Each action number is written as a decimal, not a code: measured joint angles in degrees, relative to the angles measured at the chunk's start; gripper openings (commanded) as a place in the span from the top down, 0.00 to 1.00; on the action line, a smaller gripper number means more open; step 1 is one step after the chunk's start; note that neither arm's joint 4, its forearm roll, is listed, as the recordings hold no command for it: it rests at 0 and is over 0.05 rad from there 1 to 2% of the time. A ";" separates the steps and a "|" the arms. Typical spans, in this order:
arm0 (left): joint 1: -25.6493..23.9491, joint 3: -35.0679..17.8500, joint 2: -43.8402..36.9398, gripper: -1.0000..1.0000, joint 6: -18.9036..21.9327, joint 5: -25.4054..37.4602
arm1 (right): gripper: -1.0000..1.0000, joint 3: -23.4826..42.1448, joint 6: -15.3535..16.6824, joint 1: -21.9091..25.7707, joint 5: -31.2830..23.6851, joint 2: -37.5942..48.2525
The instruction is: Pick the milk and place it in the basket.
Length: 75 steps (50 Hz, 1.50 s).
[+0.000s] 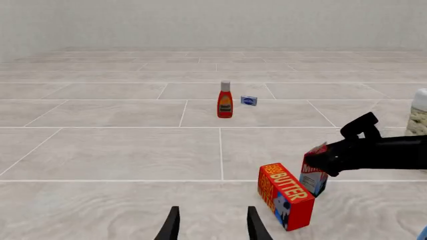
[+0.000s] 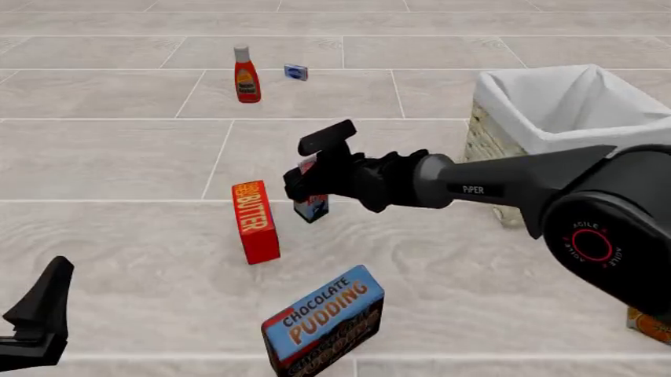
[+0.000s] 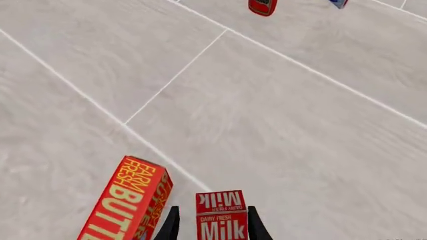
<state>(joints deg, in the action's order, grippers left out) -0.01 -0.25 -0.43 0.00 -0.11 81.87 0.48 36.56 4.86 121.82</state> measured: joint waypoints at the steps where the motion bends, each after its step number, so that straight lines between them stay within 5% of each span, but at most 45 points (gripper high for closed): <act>1: 0.00 0.00 0.00 0.00 0.00 0.00 | 0.00 0.04 -0.05 0.00 0.06 0.21; 12: 0.00 0.00 0.00 0.00 0.00 0.00 | 0.00 0.11 -0.61 -0.11 0.84 2.18; 13: 0.00 0.00 0.00 0.00 0.00 0.00 | 1.00 0.12 -0.62 -0.14 0.89 2.35; 41: 0.00 0.00 0.00 0.00 0.00 0.00 | 1.00 -2.27 2.75 -1.34 1.25 -0.11; 75: 0.00 0.00 0.00 0.00 0.00 0.00 | 1.00 -6.70 8.42 -6.22 -4.03 -17.43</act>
<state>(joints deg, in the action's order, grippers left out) -0.01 -0.25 -0.43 0.01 -0.11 75.17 8.91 30.34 0.83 104.40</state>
